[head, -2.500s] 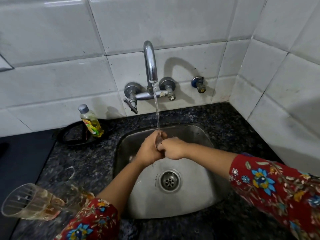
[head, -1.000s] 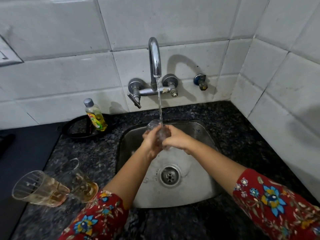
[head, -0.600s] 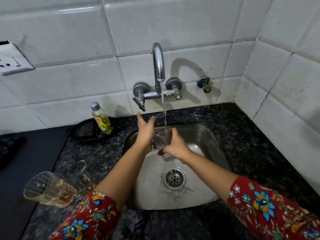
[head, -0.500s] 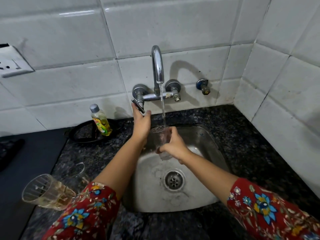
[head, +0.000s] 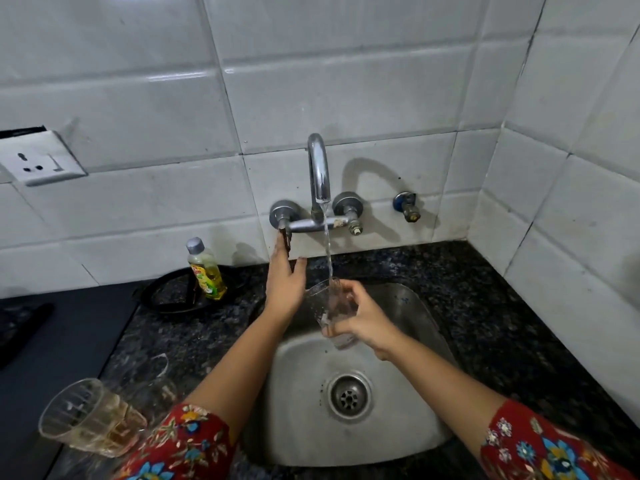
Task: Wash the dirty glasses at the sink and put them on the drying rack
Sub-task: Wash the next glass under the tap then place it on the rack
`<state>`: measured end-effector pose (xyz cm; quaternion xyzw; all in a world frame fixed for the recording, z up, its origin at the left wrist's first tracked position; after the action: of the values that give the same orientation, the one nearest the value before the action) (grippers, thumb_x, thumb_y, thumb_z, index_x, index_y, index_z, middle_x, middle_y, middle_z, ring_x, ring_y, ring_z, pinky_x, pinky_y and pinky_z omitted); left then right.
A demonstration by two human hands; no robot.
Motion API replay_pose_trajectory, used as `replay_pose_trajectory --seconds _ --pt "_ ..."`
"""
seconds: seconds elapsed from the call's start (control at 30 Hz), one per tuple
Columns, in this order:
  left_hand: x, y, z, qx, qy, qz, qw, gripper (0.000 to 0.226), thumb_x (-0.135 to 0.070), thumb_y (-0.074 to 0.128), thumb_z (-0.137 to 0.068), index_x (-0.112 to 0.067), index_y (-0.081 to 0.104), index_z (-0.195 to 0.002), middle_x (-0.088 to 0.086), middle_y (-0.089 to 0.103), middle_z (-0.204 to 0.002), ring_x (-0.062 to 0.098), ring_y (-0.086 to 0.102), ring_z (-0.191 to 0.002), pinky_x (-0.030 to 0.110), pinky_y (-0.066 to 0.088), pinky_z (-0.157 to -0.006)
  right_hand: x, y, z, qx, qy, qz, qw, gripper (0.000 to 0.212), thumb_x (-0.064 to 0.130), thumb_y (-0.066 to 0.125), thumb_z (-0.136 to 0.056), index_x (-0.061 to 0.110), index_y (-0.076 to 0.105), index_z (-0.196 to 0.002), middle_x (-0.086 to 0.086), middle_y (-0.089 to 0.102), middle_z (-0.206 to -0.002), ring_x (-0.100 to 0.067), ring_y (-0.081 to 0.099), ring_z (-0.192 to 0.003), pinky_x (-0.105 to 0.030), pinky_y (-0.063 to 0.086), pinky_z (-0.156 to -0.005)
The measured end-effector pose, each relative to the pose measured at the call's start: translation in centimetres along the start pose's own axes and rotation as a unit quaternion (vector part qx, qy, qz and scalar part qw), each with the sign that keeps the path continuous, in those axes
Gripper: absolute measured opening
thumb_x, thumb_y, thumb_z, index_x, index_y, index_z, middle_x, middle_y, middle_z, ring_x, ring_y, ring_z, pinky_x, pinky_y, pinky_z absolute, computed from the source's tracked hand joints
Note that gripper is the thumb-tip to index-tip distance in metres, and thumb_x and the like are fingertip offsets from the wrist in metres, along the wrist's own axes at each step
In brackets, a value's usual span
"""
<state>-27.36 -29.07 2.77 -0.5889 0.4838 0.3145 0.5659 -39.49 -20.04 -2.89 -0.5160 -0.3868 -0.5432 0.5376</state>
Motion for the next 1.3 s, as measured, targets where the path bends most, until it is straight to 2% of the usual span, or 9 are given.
replay_pose_trajectory --seconds 0.1,0.2,0.33,0.63,0.7,0.8,0.97,1.17,1.3 --pt "1.7 -0.1 3.0 -0.031 -0.047 0.002 0.998 0.051 -0.038 0.037 -0.101 -0.021 0.028 -0.148 0.006 0.032 -0.153 0.023 0.025 -0.142 0.04 0.019 -0.117 -0.7 -1.2 0.4 -0.016 0.015 0.026 0.999 0.072 0.007 0.089 -0.051 0.026 0.046 -0.107 -0.003 0.059 -0.116 -0.019 0.056 -0.111 -0.039 0.051 -0.093" --pt "3.0 1.0 5.4 -0.006 -0.059 -0.043 0.997 0.051 -0.046 0.033 -0.099 -0.023 0.033 -0.145 0.004 0.035 -0.149 0.022 0.026 -0.14 0.038 0.02 -0.113 -0.3 -1.9 1.2 -0.009 0.008 0.036 0.999 0.06 0.004 0.088 -0.054 0.024 0.054 -0.099 -0.001 0.063 -0.112 -0.017 0.06 -0.106 -0.028 0.053 -0.076" --pt "3.8 1.1 6.2 -0.022 -0.059 -0.053 0.997 0.043 -0.038 0.035 -0.101 -0.021 0.039 -0.14 0.003 0.043 -0.144 0.021 0.035 -0.134 0.037 0.027 -0.109 1.3 -3.5 2.2 -0.034 -0.017 0.061 0.997 0.055 0.006 0.088 -0.055 0.022 0.062 -0.101 0.004 0.065 -0.105 -0.013 0.06 -0.102 -0.018 0.049 -0.069" --pt "3.9 2.9 7.7 -0.01 -0.036 -0.136 0.99 0.039 -0.011 0.043 -0.094 -0.018 0.048 -0.133 0.004 0.053 -0.133 0.023 0.049 -0.124 0.04 0.042 -0.102 2.5 -5.6 2.4 -0.144 -0.063 0.023 0.987 0.057 0.008 0.087 -0.055 0.021 0.052 -0.099 0.003 0.066 -0.094 -0.013 0.062 -0.087 -0.025 0.05 -0.079" --pt "3.7 3.1 8.0 0.002 -0.03 -0.179 0.983 0.042 -0.011 0.046 -0.093 -0.021 0.048 -0.134 0.001 0.052 -0.135 0.023 0.05 -0.123 0.039 0.042 -0.1 2.6 -5.3 2.2 -0.149 -0.083 0.039 0.985 0.053 0.011 0.085 -0.055 0.025 0.056 -0.097 0.004 0.068 -0.095 -0.013 0.065 -0.088 -0.03 0.054 -0.082" --pt "3.4 2.8 8.2 0.001 -0.012 -0.24 0.971 0.042 -0.016 0.049 -0.091 -0.023 0.049 -0.133 0.0 0.052 -0.136 0.022 0.05 -0.123 0.041 0.042 -0.1 3.7 -4.6 2.5 -0.136 -0.133 0.111 0.975 0.055 0.014 0.082 -0.057 0.025 0.058 -0.105 0.006 0.066 -0.099 -0.002 0.062 -0.083 -0.02 0.051 -0.073" --pt "3.1 1.9 8.7 -0.006 -0.005 -0.255 0.967 0.038 -0.024 0.053 -0.091 -0.021 0.054 -0.129 -0.001 0.054 -0.132 0.021 0.053 -0.119 0.039 0.045 -0.096 4.9 -3.8 3.3 -0.127 -0.184 0.247 0.943 0.069 0.024 0.08 -0.056 0.023 0.055 -0.121 0.004 0.058 -0.111 -0.009 0.055 -0.094 -0.021 0.043 -0.078" --pt "3.3 0.9 9.3 -0.024 -0.019 -0.238 0.971 0.036 -0.025 0.057 -0.091 -0.02 0.055 -0.127 -0.001 0.056 -0.129 0.019 0.055 -0.117 0.039 0.047 -0.096 3.9 -3.8 2.7 -0.124 -0.187 0.252 0.941 0.069 0.025 0.079 -0.056 0.021 0.053 -0.12 0.001 0.058 -0.114 -0.015 0.056 -0.101 -0.031 0.049 -0.086" --pt "3.9 -0.2 9.6 -0.023 -0.04 -0.201 0.979 0.032 -0.024 0.058 -0.091 -0.021 0.059 -0.123 -0.003 0.059 -0.125 0.015 0.059 -0.112 0.036 0.049 -0.095 3.6 -3.6 2.2 -0.135 -0.179 0.193 0.955 0.061 0.02 0.081 -0.058 0.021 0.054 -0.113 0.004 0.06 -0.104 -0.009 0.059 -0.089 -0.015 0.047 -0.073"
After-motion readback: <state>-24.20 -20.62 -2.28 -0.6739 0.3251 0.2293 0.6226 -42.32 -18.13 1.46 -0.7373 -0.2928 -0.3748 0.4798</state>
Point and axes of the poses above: each hand's wrist, its own z-axis away from the middle knuckle, its own y-axis out of the palm, x = y × z, the point moved 9 cm from there along -z, towards the middle knuckle
